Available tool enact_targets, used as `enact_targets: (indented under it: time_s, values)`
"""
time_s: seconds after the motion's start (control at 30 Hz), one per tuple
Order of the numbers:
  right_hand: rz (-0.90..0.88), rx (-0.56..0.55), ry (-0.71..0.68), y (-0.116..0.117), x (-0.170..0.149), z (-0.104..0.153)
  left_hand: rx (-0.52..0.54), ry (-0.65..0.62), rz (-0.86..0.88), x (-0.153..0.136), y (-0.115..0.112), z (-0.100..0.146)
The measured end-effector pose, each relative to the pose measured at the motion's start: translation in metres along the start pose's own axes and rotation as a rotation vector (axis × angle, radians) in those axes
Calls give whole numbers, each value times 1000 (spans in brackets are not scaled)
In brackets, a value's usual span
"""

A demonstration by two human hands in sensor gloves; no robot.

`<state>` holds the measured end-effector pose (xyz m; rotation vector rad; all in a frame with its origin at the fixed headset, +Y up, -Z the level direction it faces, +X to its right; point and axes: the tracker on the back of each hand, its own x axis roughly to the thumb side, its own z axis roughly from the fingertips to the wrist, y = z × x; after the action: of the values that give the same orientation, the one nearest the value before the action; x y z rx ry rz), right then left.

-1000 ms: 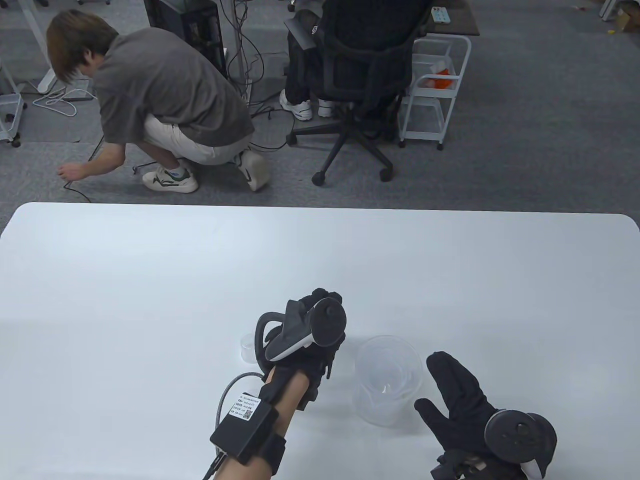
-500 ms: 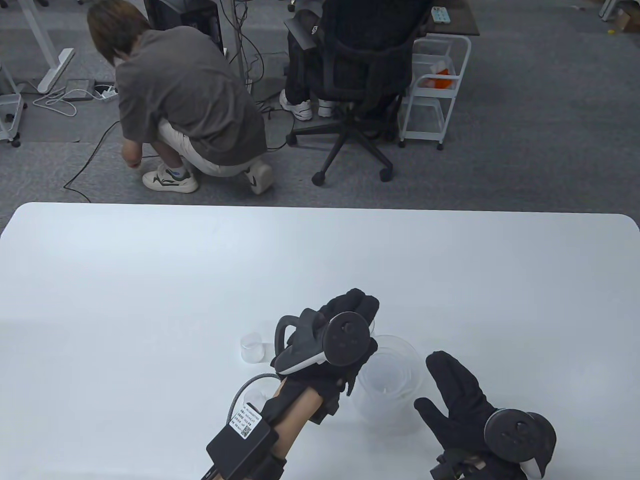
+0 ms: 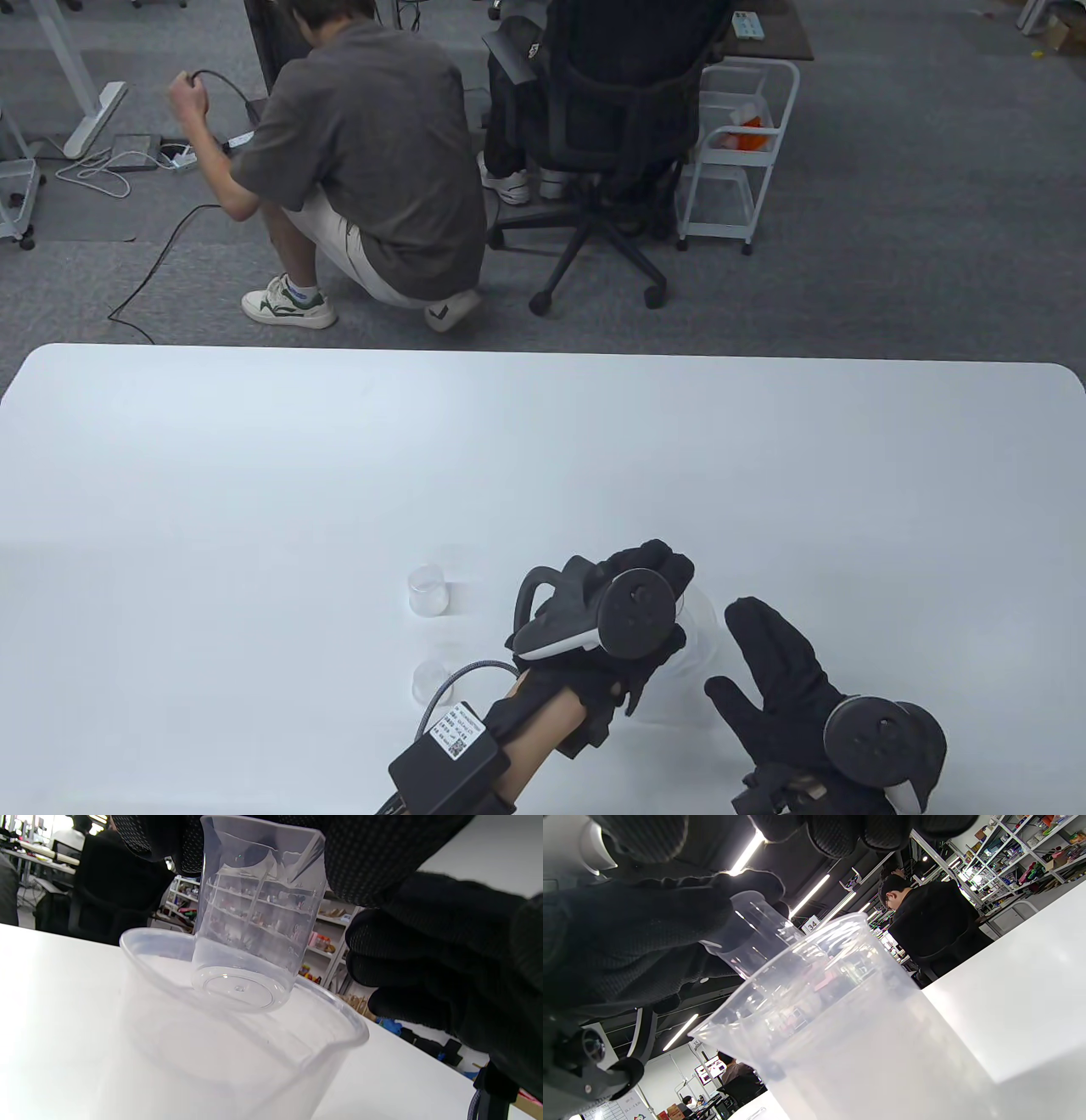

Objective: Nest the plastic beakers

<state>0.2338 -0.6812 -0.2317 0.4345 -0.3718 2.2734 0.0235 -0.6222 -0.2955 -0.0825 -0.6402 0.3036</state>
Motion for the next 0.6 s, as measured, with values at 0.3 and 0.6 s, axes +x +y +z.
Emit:
enact_targets:
  time_s: [0.3,0.6]
  values:
    - [4,1,0,-1,0,1,-12,5,32,-4,-7,0]
    - [7,2,-3,-1,-1,1,42,198,41,-64,15,17]
